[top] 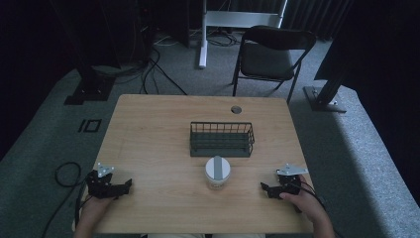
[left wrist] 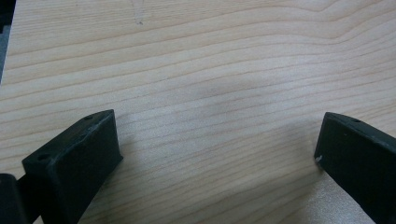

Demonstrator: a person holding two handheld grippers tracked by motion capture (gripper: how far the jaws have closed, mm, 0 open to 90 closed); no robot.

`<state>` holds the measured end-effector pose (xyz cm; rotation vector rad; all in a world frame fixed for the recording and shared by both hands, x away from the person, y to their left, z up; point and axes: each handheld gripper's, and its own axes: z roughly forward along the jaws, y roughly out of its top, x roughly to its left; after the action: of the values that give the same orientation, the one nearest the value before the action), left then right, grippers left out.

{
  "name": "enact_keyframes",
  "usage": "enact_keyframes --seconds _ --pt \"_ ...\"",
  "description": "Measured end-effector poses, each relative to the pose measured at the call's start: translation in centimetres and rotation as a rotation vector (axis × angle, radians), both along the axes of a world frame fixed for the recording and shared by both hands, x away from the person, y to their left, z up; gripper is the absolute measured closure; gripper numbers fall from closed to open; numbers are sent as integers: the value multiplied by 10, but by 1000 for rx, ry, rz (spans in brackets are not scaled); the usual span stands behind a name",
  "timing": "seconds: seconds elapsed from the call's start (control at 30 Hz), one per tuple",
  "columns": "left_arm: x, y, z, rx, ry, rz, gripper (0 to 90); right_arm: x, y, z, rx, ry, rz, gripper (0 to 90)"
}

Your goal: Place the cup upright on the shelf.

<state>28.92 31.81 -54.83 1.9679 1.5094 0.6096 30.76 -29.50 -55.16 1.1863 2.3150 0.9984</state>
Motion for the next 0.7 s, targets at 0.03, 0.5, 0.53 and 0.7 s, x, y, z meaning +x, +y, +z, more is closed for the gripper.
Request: enact_keyframes --seconds 0.03,0.5,0.53,0.7 --pt "0 0 0 0 0 0 2 0 0 0 0 0 1 111" --pt "0 0 0 1 2 0 2 -1 7 2 19 -11 27 112" --pt "0 0 0 1 2 0 2 -1 8 4 25 -22 32 112" --pt "0 0 0 -1 1 1 2 -1 12 9 29 -41 43 112"
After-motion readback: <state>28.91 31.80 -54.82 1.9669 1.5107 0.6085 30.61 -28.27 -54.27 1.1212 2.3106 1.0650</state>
